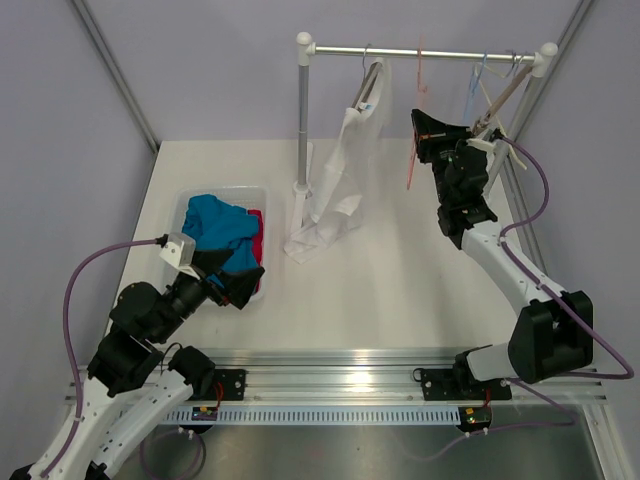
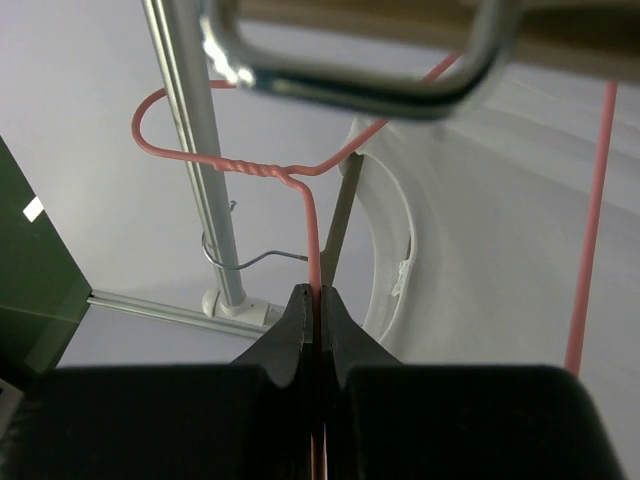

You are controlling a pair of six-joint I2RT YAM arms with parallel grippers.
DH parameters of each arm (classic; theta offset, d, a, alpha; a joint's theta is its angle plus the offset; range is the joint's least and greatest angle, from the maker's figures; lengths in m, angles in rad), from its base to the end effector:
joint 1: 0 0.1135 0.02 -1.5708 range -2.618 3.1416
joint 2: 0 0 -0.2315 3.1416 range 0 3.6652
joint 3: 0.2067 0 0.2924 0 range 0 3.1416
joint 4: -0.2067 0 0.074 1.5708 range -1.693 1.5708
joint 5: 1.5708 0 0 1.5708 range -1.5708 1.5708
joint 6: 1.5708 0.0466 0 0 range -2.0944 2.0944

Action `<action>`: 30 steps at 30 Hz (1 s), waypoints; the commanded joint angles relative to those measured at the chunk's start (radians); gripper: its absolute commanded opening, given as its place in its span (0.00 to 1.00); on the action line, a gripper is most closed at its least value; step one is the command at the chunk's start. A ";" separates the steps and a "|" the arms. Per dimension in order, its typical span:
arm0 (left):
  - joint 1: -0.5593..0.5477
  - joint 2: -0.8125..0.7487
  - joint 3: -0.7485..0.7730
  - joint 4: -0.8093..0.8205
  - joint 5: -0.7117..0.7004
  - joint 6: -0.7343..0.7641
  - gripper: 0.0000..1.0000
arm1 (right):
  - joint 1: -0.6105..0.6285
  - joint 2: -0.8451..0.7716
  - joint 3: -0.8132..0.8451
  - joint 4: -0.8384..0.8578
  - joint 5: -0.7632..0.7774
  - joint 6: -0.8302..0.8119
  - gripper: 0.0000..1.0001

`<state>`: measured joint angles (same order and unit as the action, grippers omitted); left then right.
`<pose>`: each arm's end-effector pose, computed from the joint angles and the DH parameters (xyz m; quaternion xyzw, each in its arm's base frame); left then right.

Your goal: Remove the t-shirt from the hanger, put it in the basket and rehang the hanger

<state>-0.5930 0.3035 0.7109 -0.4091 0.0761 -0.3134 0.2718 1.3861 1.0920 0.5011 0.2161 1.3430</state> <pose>0.1295 -0.0915 0.3510 0.1252 0.6965 -0.3333 0.6229 0.3743 0.0939 0.3401 0.3918 0.4961 0.5107 0.5827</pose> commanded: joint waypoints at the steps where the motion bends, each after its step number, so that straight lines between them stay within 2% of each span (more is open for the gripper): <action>1: -0.001 0.009 0.006 0.038 0.013 0.016 0.99 | -0.006 -0.004 0.002 0.057 -0.012 0.002 0.00; 3: 0.001 0.008 0.007 0.038 0.010 0.016 0.99 | -0.006 -0.045 -0.024 0.051 0.009 -0.014 0.04; 4: 0.001 0.009 0.007 0.038 0.010 0.016 0.99 | -0.006 -0.064 -0.027 0.021 0.018 -0.043 0.17; 6: 0.001 0.013 0.009 0.039 0.010 0.014 0.99 | -0.006 -0.122 -0.023 -0.040 0.034 -0.086 0.35; 7: 0.001 0.013 0.009 0.039 0.010 0.014 0.99 | -0.006 -0.143 -0.014 -0.070 0.034 -0.137 0.54; 11: 0.010 0.013 0.009 0.039 0.007 0.013 0.99 | -0.005 -0.248 0.058 -0.264 0.008 -0.272 0.77; 17: 0.016 0.005 0.010 0.039 -0.007 0.016 0.99 | 0.010 -0.369 0.097 -0.588 -0.073 -0.493 0.82; 21: 0.016 0.011 0.010 0.039 0.001 0.014 0.99 | 0.085 -0.377 0.179 -0.781 -0.044 -0.634 0.76; 23: 0.016 0.019 0.010 0.039 0.001 0.013 0.99 | 0.139 -0.314 0.315 -0.852 0.018 -0.723 0.76; 25: 0.016 0.022 0.010 0.039 0.002 0.011 0.99 | 0.243 -0.250 0.422 -0.944 0.072 -0.809 0.76; 26: 0.016 0.025 0.009 0.038 0.001 0.013 0.99 | 0.272 -0.177 0.525 -0.970 0.124 -0.833 0.77; 30: 0.021 0.029 0.009 0.038 0.005 0.011 0.99 | 0.374 0.013 0.742 -1.062 0.236 -0.912 0.84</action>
<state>-0.5785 0.3244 0.7109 -0.4095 0.0715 -0.3134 0.6014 1.3022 1.7176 -0.4191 0.3344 0.5697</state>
